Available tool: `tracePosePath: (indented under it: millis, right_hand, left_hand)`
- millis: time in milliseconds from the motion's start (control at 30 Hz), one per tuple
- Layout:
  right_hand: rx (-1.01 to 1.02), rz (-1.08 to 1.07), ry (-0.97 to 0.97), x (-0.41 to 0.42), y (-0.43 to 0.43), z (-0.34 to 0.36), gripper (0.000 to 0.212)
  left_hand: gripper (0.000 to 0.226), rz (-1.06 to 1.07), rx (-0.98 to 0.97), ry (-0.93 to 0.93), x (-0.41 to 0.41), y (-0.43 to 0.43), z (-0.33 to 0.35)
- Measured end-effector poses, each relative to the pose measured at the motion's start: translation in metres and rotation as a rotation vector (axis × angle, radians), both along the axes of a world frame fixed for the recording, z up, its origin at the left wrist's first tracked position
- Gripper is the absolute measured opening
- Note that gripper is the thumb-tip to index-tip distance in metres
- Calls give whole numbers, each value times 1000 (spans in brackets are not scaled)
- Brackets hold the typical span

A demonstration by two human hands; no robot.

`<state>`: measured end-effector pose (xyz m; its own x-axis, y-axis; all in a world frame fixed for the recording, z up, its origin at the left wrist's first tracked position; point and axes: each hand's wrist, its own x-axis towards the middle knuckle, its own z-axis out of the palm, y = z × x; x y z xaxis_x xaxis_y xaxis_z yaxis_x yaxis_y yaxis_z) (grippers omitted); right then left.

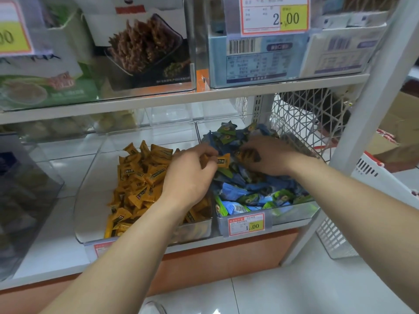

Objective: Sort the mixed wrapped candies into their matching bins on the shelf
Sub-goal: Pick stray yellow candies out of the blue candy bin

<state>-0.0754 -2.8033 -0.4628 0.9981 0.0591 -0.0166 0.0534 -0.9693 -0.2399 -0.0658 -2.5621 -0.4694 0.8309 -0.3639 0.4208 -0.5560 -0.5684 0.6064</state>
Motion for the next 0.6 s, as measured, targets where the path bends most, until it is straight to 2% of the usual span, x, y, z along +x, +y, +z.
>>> tracePosePath:
  millis: [200,300,400,467,600]
  right_hand:
    - [-37,-31,132,24,-7,-3,95]
    - [-78,-16,220,35,-3,-4,101]
    - [-124,-7,229,39,1,-11,94]
    - [-57,10,196,35,2,-16,84]
    - [20,68,78,20,2,-17,41]
  left_hand:
    - [12,8,-35,9,4,6,-2]
    - [12,-5,-37,24,4,5,-3]
    - [13,-12,-39,40,4,3,-3]
    - [13,-12,-44,50,4,3,-3]
    - [13,-10,-55,57,5,4,-3]
